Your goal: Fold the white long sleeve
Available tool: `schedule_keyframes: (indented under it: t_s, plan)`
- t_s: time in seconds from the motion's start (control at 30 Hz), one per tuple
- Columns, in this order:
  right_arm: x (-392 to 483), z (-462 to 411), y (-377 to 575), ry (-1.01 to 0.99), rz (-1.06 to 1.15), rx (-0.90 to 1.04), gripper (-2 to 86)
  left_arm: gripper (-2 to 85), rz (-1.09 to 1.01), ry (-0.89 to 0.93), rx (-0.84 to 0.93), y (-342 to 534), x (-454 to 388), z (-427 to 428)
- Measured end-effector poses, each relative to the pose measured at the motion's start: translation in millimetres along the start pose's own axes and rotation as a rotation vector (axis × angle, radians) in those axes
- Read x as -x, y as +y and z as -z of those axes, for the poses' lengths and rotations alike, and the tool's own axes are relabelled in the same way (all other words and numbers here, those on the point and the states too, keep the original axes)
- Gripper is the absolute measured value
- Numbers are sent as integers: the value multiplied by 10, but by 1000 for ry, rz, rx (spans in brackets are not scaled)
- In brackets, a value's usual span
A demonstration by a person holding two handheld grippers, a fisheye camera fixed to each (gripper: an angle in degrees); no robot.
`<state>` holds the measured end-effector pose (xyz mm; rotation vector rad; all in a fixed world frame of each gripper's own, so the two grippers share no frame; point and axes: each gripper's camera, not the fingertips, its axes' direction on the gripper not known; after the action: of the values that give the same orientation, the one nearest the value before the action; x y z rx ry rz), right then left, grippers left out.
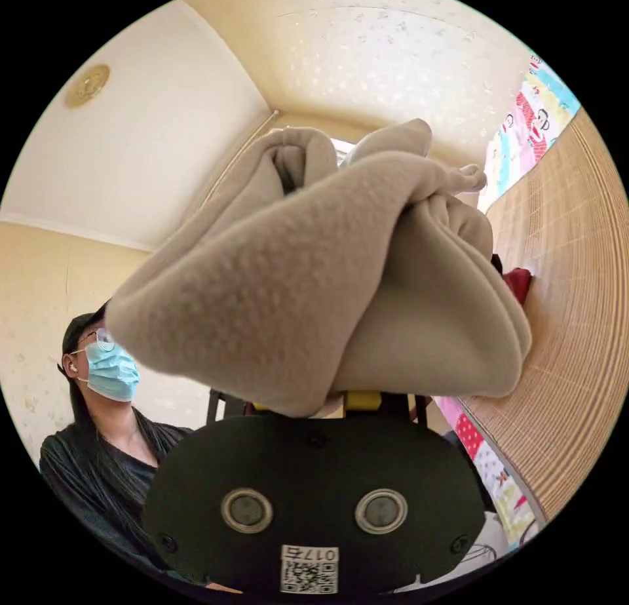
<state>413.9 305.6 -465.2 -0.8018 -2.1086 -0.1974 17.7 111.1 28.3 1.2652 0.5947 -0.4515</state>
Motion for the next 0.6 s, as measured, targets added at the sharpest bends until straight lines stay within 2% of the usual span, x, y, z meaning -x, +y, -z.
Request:
schedule_keyframes:
  t_s: [0.1, 0.17, 0.2, 0.3, 0.37, 0.4, 0.47, 0.5, 0.53, 0.6]
  plan:
    - [-19, -1280, -426, -109, -16, -26, 170, 135, 117, -143, -208, 100, 355, 911]
    - [-95, -2339, -602, -126, -28, -57, 162, 136, 212, -181, -308, 153, 589, 1402]
    - [-133, -2594, -623, -121, -36, -63, 160, 137, 263, -186, -376, 195, 733, 1707]
    - [-442, -3706, -580, 37, -70, -102, 149, 137, 354, -206, -492, 301, 1010, 2315]
    - [-1059, -4430, -333, 198, -247, -87, 142, 137, 411, -228, -530, 374, 1116, 2575]
    - [-1238, -4578, -248, 251, -297, -65, 140, 137, 442, -238, -556, 432, 1155, 2701]
    - [-1907, -4939, 165, 493, -525, 60, 134, 137, 478, -248, -586, 513, 1192, 2832]
    - [-2029, -4969, 279, 538, -586, 80, 132, 137, 503, -247, -594, 550, 1225, 2887]
    - [-2198, -4988, 470, 561, -649, 110, 131, 137, 514, -243, -596, 562, 1246, 2907]
    - [-2282, -4921, 619, 449, -616, 101, 130, 137, 553, -216, -598, 563, 1352, 2939]
